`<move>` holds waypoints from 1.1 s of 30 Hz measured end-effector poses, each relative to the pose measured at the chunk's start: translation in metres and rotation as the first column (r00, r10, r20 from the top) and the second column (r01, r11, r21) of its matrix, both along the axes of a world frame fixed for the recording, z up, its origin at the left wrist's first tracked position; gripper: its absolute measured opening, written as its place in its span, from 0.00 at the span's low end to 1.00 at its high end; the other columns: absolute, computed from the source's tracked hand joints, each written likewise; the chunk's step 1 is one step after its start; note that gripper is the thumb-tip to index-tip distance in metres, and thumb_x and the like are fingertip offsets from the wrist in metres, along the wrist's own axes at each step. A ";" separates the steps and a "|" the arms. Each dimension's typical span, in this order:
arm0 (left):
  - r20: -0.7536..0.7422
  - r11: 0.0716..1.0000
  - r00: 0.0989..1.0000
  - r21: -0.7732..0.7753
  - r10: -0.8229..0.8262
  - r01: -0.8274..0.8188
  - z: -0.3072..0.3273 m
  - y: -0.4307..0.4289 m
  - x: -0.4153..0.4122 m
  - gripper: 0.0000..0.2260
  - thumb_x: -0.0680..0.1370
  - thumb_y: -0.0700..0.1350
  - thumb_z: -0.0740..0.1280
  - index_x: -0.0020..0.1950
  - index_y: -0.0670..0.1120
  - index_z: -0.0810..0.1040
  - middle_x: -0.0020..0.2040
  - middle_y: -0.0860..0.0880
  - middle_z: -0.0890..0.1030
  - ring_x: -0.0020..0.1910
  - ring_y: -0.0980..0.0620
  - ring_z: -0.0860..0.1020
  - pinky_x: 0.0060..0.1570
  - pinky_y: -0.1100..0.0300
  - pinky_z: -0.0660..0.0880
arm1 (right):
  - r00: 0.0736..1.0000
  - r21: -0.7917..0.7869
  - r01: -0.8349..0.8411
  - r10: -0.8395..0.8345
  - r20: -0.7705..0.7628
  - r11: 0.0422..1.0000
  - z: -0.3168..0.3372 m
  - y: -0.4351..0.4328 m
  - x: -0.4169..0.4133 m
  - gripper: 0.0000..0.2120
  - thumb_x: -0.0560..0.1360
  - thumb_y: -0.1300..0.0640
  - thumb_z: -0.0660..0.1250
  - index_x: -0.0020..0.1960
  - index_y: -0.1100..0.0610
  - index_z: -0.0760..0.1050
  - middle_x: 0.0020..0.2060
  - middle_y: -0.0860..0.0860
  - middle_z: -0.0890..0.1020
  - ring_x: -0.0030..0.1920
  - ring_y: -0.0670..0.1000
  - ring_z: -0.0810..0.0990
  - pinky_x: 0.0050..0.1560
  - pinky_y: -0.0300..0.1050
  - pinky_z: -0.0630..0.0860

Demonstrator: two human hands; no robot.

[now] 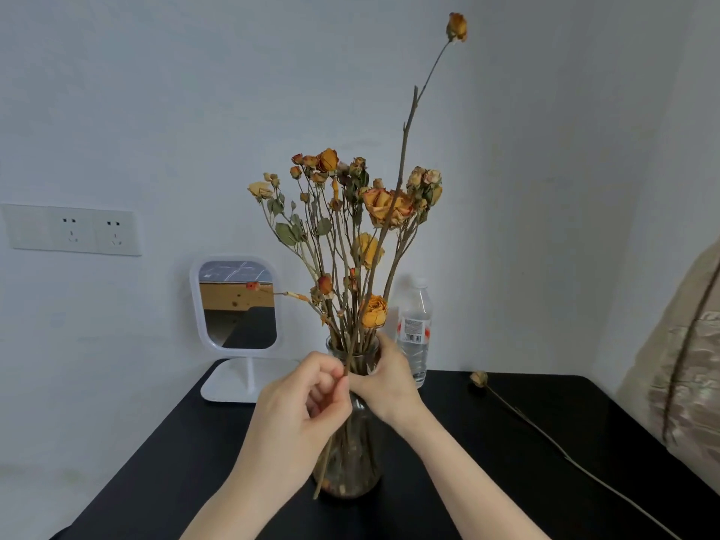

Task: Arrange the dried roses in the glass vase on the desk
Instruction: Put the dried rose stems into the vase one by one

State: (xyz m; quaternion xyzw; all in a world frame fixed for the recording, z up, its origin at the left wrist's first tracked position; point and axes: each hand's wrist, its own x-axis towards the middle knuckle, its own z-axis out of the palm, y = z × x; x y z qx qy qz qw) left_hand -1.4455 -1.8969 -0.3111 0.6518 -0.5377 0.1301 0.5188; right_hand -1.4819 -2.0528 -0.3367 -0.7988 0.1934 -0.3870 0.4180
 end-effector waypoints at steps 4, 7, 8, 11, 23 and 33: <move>-0.034 0.999 0.999 -0.030 0.023 -0.024 0.000 0.000 0.003 0.15 0.71 0.39 0.70 0.39 0.59 0.72 0.30 0.52 0.78 0.35 0.57 0.77 0.32 0.72 0.73 | 0.992 -0.085 0.121 -0.123 -0.019 0.989 -0.001 0.009 0.005 0.27 0.60 0.44 0.71 0.55 0.56 0.75 0.50 0.51 0.77 0.53 0.50 0.75 0.56 0.51 0.75; -0.020 0.995 0.999 -0.089 0.043 -0.044 0.006 0.000 0.005 0.15 0.70 0.39 0.70 0.39 0.59 0.71 0.30 0.55 0.77 0.37 0.58 0.78 0.33 0.74 0.73 | 0.967 -0.124 0.244 -0.251 -0.045 0.962 -0.001 0.019 0.011 0.32 0.59 0.37 0.65 0.57 0.56 0.73 0.51 0.51 0.75 0.55 0.50 0.71 0.59 0.49 0.71; -0.018 0.993 0.999 -0.110 0.041 -0.042 0.009 0.000 0.006 0.15 0.71 0.39 0.69 0.39 0.59 0.71 0.30 0.55 0.77 0.37 0.59 0.78 0.33 0.75 0.72 | 0.957 -0.141 0.272 -0.283 -0.059 0.952 -0.001 0.021 0.013 0.35 0.59 0.35 0.63 0.58 0.56 0.72 0.51 0.51 0.75 0.56 0.51 0.71 0.60 0.49 0.70; 0.009 0.986 0.999 -0.161 0.046 -0.044 0.019 0.001 0.010 0.14 0.71 0.41 0.68 0.40 0.60 0.71 0.30 0.56 0.77 0.36 0.59 0.78 0.33 0.75 0.72 | 0.959 -0.165 0.264 -0.277 -0.065 0.950 -0.002 0.019 0.016 0.35 0.62 0.35 0.66 0.62 0.55 0.70 0.55 0.51 0.76 0.59 0.50 0.71 0.62 0.48 0.69; -0.040 0.981 0.998 -0.189 -0.055 0.047 0.041 -0.003 0.017 0.06 0.69 0.58 0.60 0.41 0.59 0.72 0.38 0.57 0.80 0.35 0.57 0.79 0.34 0.69 0.76 | 0.998 0.039 0.009 -0.012 0.068 0.999 -0.010 0.009 0.010 0.26 0.66 0.51 0.76 0.58 0.46 0.67 0.51 0.43 0.79 0.53 0.38 0.77 0.54 0.32 0.73; -0.056 0.970 0.994 -0.231 -0.093 0.078 0.068 -0.025 0.023 0.05 0.74 0.46 0.63 0.41 0.56 0.73 0.32 0.56 0.79 0.31 0.59 0.77 0.31 0.69 0.73 | 0.995 -0.045 0.097 -0.097 0.015 0.994 -0.008 0.009 0.016 0.27 0.64 0.46 0.76 0.58 0.51 0.68 0.53 0.47 0.76 0.57 0.49 0.74 0.61 0.52 0.72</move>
